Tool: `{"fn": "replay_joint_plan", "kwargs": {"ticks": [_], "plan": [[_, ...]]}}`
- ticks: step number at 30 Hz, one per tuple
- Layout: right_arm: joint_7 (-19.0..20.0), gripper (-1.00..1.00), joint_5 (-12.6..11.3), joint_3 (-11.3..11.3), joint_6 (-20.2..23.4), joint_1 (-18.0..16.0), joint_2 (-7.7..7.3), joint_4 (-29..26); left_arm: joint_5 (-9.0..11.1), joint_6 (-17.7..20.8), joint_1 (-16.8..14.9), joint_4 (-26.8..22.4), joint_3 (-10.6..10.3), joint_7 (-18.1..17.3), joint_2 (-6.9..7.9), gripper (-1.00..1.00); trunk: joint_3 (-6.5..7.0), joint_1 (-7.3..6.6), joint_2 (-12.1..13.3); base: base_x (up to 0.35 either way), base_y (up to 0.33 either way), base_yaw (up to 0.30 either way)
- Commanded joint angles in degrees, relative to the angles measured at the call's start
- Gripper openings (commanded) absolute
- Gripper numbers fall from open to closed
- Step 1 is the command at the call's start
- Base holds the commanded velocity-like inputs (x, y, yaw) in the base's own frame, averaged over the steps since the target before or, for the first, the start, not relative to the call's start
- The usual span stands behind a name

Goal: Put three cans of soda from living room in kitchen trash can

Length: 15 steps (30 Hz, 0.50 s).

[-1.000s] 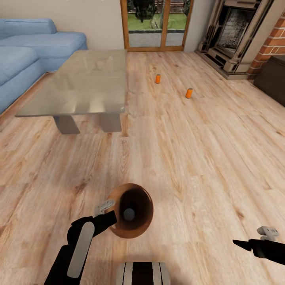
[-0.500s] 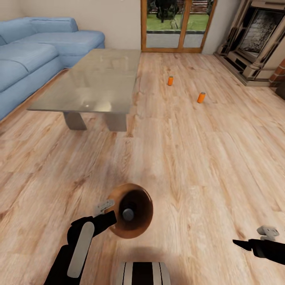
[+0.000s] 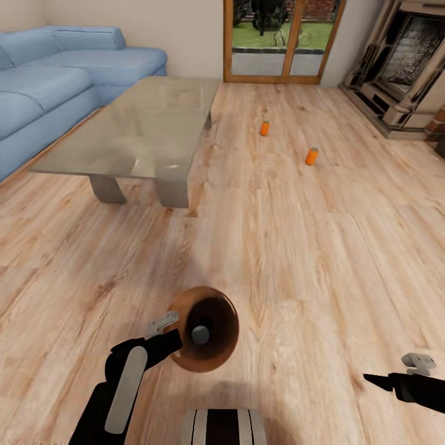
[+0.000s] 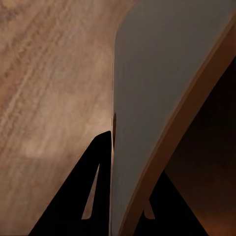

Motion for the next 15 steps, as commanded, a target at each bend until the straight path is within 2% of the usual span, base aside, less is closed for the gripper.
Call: {"fn": "replay_joint_plan", "kwargs": {"ticks": [1,7,15], "plan": [[0.0,1.0,0.0,0.0,-0.01,0.0,0.01,0.0,0.93,-0.31,-0.02,-0.03,-0.06,0.24,0.0,-1.0,0.0,0.0,0.0,0.101,-0.323,0.265],[0.0,1.0,0.0,0.01,-0.08,0.0,0.06,0.0,0.95,-0.31,-0.02,-0.02,-0.06,0.24,0.0,-1.0,0.0,0.0,0.0,0.101,-0.324,0.265],[0.0,1.0,0.0,0.0,-0.16,0.0,0.07,0.0,0.95,-0.31,-0.02,-0.02,-0.06,0.24,0.0,-1.0,0.0,0.0,0.0,0.103,-0.323,0.047]]}}
